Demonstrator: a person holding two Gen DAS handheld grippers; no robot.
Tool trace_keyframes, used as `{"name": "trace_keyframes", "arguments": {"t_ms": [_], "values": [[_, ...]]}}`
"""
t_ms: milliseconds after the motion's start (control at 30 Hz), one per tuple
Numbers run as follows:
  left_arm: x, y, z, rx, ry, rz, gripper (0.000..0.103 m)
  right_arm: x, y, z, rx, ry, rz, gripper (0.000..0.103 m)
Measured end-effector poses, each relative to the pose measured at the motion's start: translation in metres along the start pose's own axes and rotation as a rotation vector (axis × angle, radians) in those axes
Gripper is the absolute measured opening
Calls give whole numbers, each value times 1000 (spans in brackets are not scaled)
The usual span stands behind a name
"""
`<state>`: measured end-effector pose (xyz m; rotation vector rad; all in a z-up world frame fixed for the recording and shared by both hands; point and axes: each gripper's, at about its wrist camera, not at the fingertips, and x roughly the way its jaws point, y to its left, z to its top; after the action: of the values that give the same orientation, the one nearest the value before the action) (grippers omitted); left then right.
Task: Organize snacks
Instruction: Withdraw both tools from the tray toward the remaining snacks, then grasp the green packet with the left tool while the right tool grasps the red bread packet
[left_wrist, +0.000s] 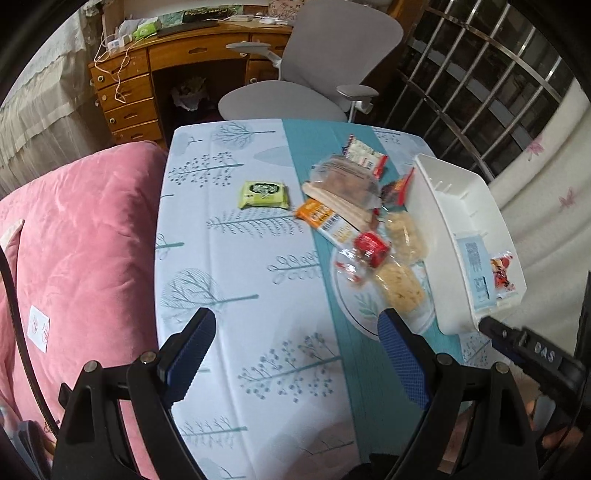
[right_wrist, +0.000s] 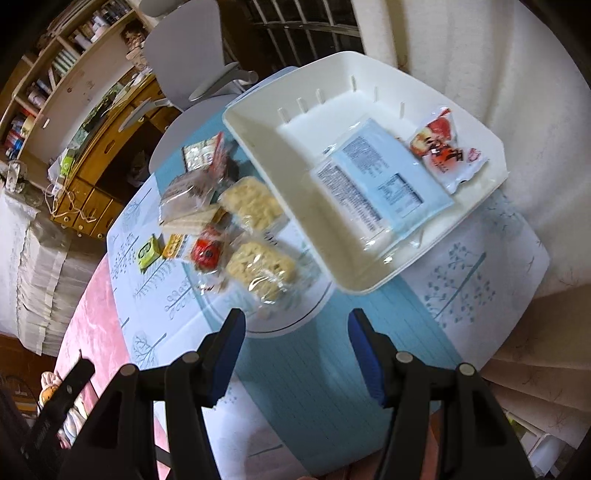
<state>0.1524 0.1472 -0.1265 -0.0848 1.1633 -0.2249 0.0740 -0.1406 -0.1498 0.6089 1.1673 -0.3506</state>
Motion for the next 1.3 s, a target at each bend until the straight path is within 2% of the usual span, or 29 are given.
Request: {"name": "trace_keyframes", "arguments": {"t_ms": [267,533,933,1133,1300], "values": [[27,25,32,-50,30,19,89,8,28,-6,-90,-28,8,58],[69,32,70,-65,95,23,89,29,58,3,-228,-68,41,58],[149,33,118,-127,155,18,89,95,106,29,-385,-77,113,58],[186,40,132,-158,159,23,89,128,116,35,-443,-80,110,58],[214,44,138,-160,178,14,88,144,117,39,-461,-81,96,65]]}}
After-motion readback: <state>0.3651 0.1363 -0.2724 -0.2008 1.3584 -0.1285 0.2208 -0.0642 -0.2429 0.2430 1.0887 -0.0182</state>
